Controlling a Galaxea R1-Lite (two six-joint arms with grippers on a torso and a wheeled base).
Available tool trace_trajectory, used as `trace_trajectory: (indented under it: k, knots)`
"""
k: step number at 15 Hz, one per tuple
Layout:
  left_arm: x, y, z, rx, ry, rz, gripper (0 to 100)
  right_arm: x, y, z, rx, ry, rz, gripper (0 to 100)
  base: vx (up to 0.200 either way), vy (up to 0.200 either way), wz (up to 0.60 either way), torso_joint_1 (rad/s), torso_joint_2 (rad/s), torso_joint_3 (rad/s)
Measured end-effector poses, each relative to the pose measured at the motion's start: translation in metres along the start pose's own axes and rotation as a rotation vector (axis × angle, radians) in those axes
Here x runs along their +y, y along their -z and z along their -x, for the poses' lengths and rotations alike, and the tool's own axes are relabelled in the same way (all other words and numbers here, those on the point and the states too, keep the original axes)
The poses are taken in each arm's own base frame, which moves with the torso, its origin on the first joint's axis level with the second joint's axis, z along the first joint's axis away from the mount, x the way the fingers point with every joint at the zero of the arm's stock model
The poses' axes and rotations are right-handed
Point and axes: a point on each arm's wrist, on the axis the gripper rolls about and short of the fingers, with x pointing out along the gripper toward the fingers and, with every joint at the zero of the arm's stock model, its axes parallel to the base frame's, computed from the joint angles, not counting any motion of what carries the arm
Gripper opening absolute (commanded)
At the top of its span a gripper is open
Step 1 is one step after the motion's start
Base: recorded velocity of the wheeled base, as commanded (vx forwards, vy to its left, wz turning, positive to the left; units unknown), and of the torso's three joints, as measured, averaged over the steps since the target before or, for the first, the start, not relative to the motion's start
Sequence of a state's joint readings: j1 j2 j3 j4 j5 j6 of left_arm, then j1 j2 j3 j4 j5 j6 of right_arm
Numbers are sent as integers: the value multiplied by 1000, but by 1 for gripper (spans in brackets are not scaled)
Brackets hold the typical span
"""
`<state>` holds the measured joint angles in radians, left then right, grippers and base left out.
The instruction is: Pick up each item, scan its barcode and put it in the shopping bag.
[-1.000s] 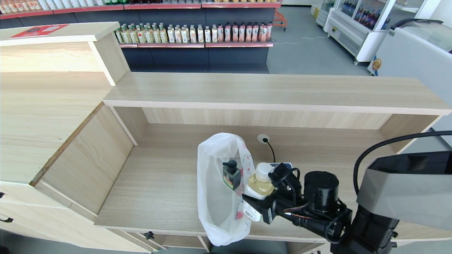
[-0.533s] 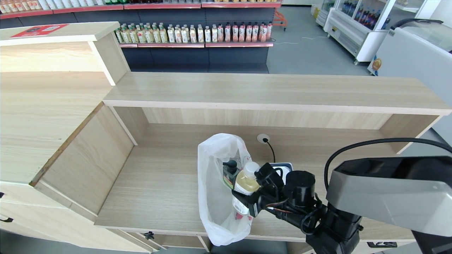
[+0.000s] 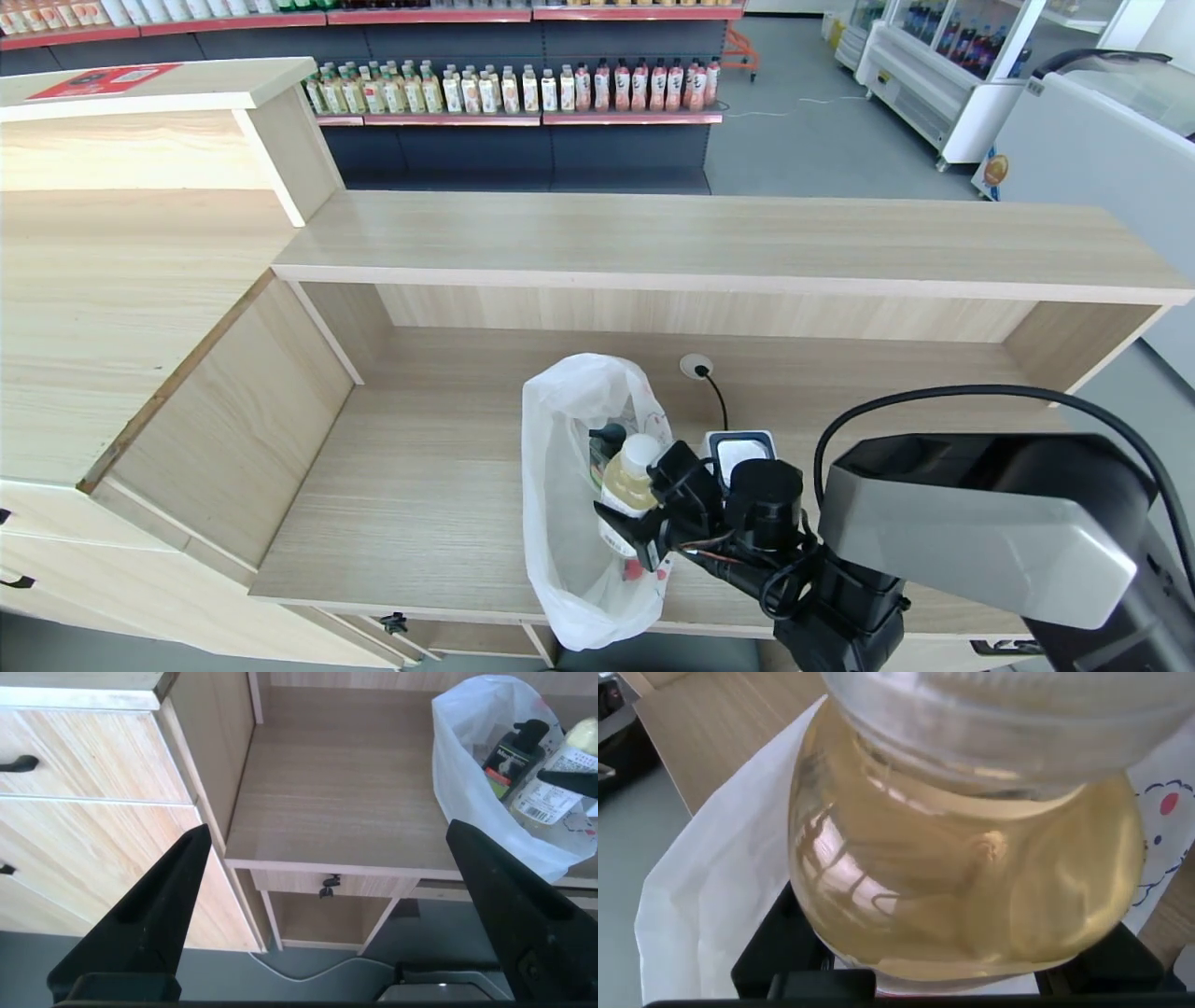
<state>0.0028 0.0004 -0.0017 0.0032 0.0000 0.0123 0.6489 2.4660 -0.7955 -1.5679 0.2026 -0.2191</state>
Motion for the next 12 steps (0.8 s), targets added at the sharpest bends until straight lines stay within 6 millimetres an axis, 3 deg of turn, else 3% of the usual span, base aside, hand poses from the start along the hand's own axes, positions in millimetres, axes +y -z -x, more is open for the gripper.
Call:
trace_trajectory:
  k: [4,5,12]
  knots:
    - [0,0,0,0,0,0,100,1,14,-6,20,-2,37,0,0,0,0,0,0,0]
    - [0,0,0,0,0,0,100,0,16,-8,17,0,46,100,0,0,0,0,0,0]
    - [0,0,0,0,0,0,100,6,14,6,55,-21,-14,100,0,0,0,0,0,0]
